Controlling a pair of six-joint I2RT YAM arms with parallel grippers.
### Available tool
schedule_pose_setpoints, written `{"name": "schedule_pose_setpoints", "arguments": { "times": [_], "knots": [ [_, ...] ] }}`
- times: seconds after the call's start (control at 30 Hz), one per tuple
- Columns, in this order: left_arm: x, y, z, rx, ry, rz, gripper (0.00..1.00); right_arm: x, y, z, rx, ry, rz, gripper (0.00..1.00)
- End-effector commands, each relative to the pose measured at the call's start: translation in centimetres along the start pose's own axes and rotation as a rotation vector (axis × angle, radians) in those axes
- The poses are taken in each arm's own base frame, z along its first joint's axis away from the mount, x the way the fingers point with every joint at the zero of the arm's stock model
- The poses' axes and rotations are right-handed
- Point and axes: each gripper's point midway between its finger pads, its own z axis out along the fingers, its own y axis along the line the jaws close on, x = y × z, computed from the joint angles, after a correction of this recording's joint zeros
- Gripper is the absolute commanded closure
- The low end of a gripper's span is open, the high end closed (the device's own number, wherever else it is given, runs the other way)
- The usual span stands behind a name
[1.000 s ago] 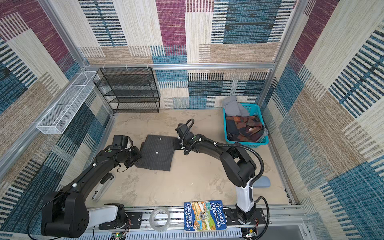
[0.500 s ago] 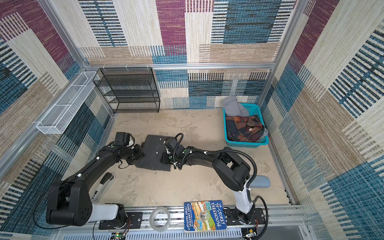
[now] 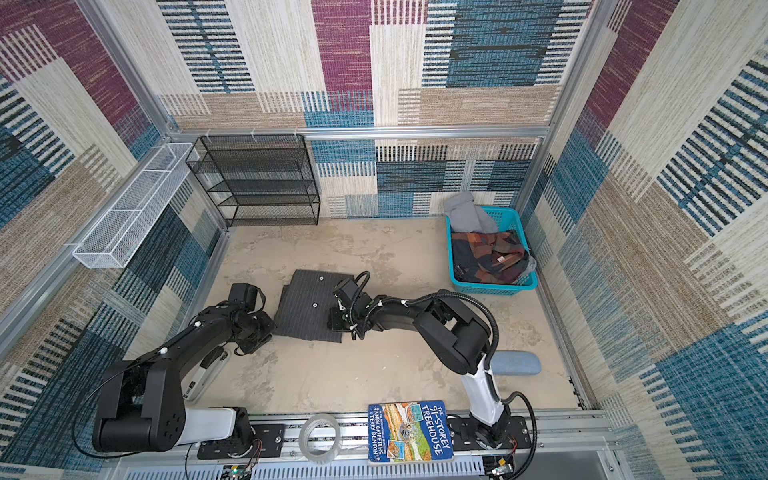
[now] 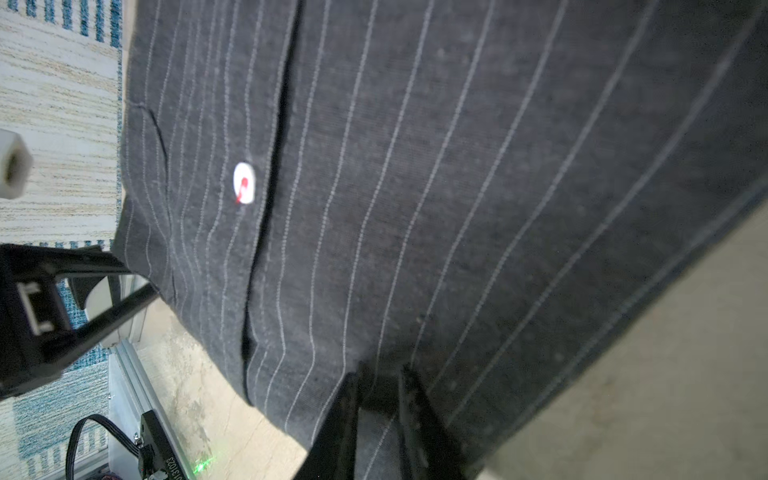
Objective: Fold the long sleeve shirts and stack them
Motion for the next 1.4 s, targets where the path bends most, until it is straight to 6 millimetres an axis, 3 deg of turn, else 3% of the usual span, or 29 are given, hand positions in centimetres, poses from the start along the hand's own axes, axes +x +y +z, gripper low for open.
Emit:
{"name": "schedule_pose_setpoints", "arguments": {
  "times": [0.0,0.13,0.23,0.33,0.43,0.57,0.67,0.87,1.0,1.13,1.2,1.37],
  "knots": [
    [-1.1,-0.3,-2.5,-0.004,-0.041,0.012,0.93,-0.9,-0.3,-0.8,0.033,-0.033,-0.011,0.74],
    [-2.0,-3.7,-6.4,0.161,-0.080,0.062,0.83,-1.9,1.8,-2.6,-0.011,-0.053,-0.044,0.63],
    [-2.5,-6.0,-7.8,0.237,-0.072,0.136,0.74,-2.8,3.1,-4.8,-0.030,-0.085,-0.066,0.52],
    [-2.7,-7.5,-7.0,0.260,-0.022,0.211,0.64,-3.4,3.8,-6.2,-0.041,-0.096,-0.083,0.42],
    [-2.5,-8.0,-5.0,0.241,0.045,0.258,0.58,-4.0,2.5,-7.2,-0.033,-0.099,-0.071,0.33],
    [-2.6,-6.7,-2.1,0.141,0.074,0.274,0.57,-5.6,-0.4,-8.7,-0.062,-0.126,-0.029,0.28],
    [-2.4,-6.1,-0.6,0.100,0.099,0.267,0.57,-6.1,-1.4,-8.5,-0.055,-0.112,-0.042,0.28],
    [-2.9,-5.5,0.4,0.054,0.087,0.297,0.46,-5.6,-0.9,-6.8,-0.113,-0.052,-0.050,0.30],
    [-2.8,-5.6,1.0,0.061,0.091,0.312,0.42,-6.4,-0.5,-6.6,-0.074,-0.065,-0.080,0.46],
    [-3.1,-7.0,1.4,0.146,0.084,0.314,0.39,-7.1,1.6,-6.7,-0.090,-0.081,-0.137,0.62],
    [-3.4,-7.7,1.7,0.197,0.078,0.313,0.33,-7.2,2.1,-5.7,-0.105,-0.063,-0.145,0.67],
    [-4.2,-8.6,2.0,0.326,0.078,0.263,0.27,-7.9,1.1,-1.6,-0.101,-0.041,-0.123,0.75]
  ]
}}
